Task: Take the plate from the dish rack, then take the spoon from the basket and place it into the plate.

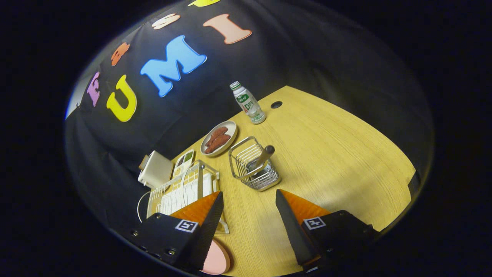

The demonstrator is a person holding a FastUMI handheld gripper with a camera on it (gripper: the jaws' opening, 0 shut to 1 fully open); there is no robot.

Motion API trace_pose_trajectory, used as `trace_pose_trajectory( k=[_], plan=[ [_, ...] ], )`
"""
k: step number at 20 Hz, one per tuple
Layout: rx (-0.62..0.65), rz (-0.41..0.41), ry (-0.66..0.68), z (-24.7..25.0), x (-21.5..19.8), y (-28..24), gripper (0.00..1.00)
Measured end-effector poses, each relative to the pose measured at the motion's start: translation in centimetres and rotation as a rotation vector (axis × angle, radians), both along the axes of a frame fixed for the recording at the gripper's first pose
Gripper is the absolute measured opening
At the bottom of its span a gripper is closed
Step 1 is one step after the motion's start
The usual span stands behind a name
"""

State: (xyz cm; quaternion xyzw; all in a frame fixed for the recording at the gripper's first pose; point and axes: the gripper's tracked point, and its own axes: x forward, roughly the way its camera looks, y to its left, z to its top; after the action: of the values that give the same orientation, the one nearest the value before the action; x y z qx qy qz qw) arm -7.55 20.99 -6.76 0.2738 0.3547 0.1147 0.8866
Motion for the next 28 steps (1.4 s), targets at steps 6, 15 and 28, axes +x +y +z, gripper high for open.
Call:
trace_pose_trajectory(
  k=[6,15,28],
  plan=[
    [0.049,-0.178,-0.022,-0.1,5.1,-2.0,0.75],
    [0.099,-0.214,0.014,-2.7,9.0,-0.6,0.17],
    [0.037,-0.116,-0.068,4.1,9.2,-2.3,0.08]
  ],
)
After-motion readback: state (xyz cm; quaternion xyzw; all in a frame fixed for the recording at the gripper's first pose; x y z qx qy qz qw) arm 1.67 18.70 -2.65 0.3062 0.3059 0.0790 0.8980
